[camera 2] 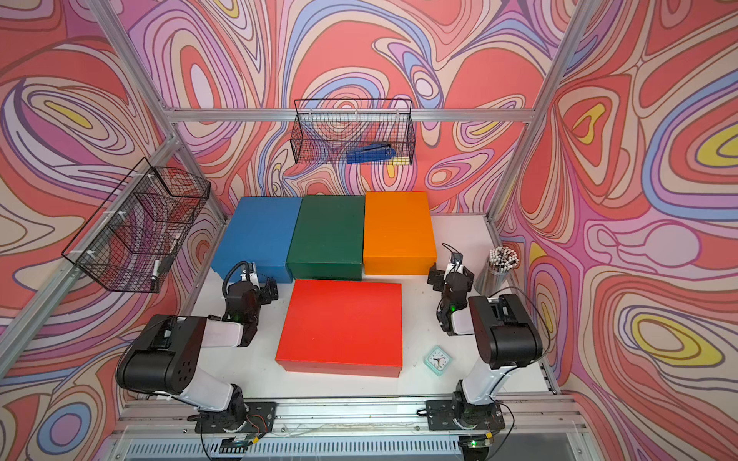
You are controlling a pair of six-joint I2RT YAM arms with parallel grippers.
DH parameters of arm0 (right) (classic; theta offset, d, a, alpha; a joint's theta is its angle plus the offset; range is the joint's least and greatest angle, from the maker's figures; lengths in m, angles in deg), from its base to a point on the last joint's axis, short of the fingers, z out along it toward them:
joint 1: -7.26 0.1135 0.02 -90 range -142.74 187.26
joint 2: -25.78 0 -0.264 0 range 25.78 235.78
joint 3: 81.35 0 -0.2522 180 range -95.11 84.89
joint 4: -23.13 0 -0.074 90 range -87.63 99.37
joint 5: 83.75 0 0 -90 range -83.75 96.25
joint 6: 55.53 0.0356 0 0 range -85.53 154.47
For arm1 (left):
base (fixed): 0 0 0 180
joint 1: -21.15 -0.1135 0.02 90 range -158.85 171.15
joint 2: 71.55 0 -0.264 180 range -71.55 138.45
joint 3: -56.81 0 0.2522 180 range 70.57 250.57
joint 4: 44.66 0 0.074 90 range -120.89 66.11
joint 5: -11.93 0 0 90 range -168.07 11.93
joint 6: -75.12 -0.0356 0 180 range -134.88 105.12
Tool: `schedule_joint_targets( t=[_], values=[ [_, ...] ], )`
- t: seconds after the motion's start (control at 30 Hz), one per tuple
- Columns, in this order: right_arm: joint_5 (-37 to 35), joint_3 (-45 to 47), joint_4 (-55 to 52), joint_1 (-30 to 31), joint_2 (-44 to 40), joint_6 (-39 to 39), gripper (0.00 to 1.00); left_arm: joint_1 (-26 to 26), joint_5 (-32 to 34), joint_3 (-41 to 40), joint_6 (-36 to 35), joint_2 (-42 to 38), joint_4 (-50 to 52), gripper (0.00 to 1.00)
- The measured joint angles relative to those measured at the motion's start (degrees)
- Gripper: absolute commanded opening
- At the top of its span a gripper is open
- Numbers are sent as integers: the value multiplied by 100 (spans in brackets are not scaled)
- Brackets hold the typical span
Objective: Stack the shoeboxes
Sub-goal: Pick up the shoebox from the center of the board.
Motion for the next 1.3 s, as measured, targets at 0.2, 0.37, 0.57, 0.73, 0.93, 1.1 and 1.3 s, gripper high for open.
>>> schedule_joint_targets(
  t=[0.2, 0.37, 0.57, 0.73, 0.93, 1.1, 1.3],
  values=[
    [0, 0, 2, 0, 0, 0, 98, -26, 0, 0, 0, 0, 0, 100],
    [0, 0, 2, 0, 0, 0, 98, -26, -2, 0, 0, 0, 0, 100],
    [0, 0, 0, 0, 0, 2, 98, -26, -11, 0, 0, 0, 0, 100],
    [0, 0, 2, 0, 0, 0, 98, -26, -15, 0, 0, 0, 0, 100],
    [-179, -85, -839, 2, -564, 63, 98, 83, 76, 168, -42, -546, 841, 100],
    [-721, -619, -1864, 120, -1569, 223, 98, 166, 463, 955, 232, -1661, 2127, 100],
    [-2017, -850, -2892, 1178, -2315, 302, 98, 164, 1379, 2201, 2212, -2468, 4472, 100]
  ],
)
